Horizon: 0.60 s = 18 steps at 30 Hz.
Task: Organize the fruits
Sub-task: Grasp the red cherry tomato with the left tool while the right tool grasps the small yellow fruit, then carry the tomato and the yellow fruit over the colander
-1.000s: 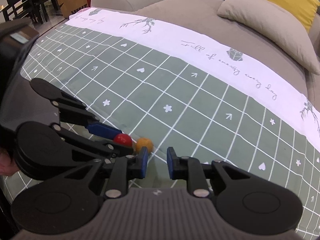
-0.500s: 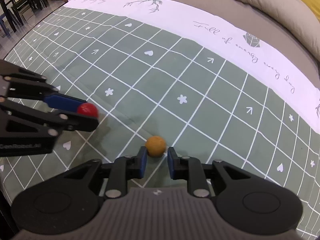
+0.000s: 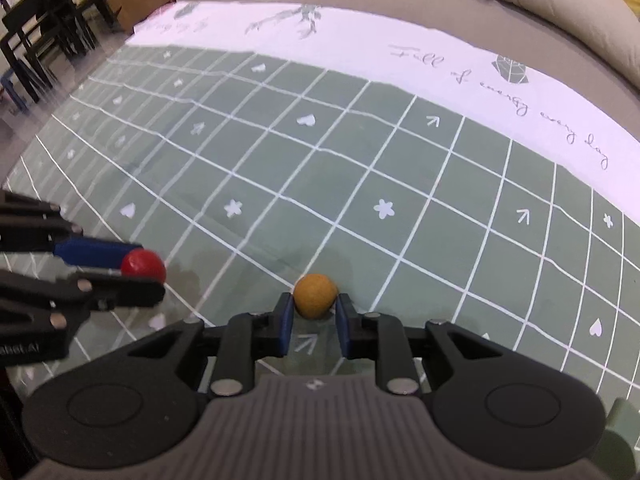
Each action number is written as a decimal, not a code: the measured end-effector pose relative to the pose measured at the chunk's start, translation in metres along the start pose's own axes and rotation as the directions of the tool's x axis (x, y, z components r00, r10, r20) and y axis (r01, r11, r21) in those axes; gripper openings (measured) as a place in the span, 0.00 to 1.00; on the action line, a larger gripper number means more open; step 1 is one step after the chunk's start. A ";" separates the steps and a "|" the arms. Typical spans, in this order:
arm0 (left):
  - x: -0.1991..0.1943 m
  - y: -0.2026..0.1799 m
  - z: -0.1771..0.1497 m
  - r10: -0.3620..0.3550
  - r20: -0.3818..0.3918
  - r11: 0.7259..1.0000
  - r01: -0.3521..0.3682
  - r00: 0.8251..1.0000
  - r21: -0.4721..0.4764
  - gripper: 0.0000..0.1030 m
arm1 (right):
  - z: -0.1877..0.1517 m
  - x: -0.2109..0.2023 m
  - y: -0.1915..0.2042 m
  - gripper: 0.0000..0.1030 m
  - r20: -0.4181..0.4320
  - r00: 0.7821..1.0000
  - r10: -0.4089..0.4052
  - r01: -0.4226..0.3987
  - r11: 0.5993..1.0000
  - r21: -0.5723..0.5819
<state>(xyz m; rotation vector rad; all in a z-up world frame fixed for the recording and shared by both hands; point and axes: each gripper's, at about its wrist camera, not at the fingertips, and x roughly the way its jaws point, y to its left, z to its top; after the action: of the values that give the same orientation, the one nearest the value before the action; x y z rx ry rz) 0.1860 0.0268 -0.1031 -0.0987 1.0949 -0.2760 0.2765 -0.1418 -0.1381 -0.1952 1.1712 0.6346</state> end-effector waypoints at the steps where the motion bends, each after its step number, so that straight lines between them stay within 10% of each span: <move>1: -0.003 -0.002 -0.001 0.001 0.002 1.000 -0.001 1.000 0.002 0.28 | 0.000 -0.005 0.002 0.17 0.008 1.000 -0.001 0.001 1.000 -0.006; 18: -0.065 -0.051 -0.017 -0.015 0.075 0.999 0.013 0.997 0.030 0.28 | -0.062 -0.113 0.031 0.17 0.209 0.978 -0.015 -0.016 0.989 0.148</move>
<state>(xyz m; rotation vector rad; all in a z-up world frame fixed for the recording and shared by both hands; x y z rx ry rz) 0.1346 -0.0041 -0.0439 -0.0895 1.0158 -0.2985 0.1823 -0.1861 -0.0551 0.0000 1.0095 0.5509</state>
